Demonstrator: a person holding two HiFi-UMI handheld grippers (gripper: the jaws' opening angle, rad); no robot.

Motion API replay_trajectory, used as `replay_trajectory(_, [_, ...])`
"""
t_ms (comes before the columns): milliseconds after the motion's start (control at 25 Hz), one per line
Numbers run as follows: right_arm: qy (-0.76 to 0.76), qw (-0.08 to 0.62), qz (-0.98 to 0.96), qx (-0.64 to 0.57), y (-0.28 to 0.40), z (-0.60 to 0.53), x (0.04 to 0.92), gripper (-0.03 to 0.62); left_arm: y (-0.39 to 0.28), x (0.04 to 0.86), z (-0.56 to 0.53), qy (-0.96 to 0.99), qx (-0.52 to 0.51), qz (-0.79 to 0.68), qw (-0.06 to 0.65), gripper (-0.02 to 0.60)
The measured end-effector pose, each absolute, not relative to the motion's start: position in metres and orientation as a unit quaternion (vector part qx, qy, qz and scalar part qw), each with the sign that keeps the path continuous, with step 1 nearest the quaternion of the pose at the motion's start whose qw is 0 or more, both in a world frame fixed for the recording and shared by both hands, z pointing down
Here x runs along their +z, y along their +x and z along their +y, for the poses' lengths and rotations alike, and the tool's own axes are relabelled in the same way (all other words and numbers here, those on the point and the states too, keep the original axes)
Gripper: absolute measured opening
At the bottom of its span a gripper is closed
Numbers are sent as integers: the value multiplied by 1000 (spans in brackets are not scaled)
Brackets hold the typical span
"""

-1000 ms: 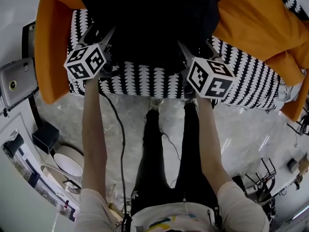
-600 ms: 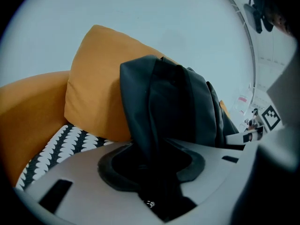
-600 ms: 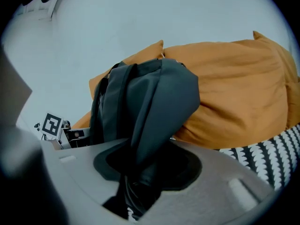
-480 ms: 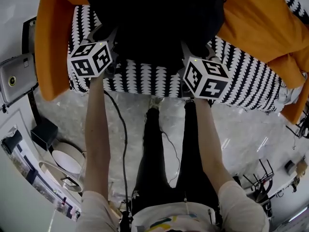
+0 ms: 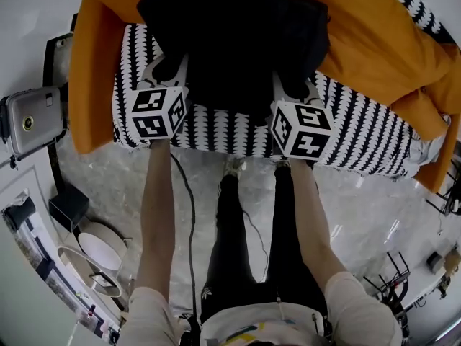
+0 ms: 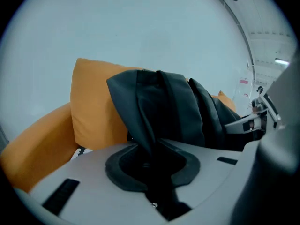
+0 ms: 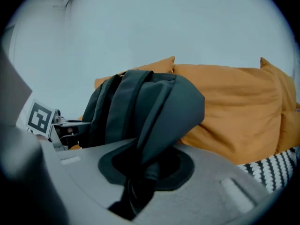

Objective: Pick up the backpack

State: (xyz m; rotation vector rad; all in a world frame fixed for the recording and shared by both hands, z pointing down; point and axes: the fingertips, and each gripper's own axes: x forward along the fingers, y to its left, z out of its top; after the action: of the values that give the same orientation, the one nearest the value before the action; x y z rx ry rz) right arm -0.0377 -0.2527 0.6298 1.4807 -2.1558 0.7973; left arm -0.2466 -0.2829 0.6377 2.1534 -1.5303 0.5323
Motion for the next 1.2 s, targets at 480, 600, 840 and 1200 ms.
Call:
replay_trajectory(480, [569, 140, -790, 183, -33, -238, 354, 77, -244, 346, -263, 805, 101, -573, 114, 75])
replay_trajectory(600, [568, 117, -802, 141, -34, -240, 268, 77, -246, 257, -255, 800, 65, -590, 81, 75])
replay_trajectory(840, [560, 66, -824, 54, -31, -213, 103, 77, -244, 91, -208, 784, -7, -621, 17, 75])
replay_trajectory(1200, [537, -21, -843, -17, -20, -120, -12, 77, -229, -40, -93, 743, -54, -657, -117, 75])
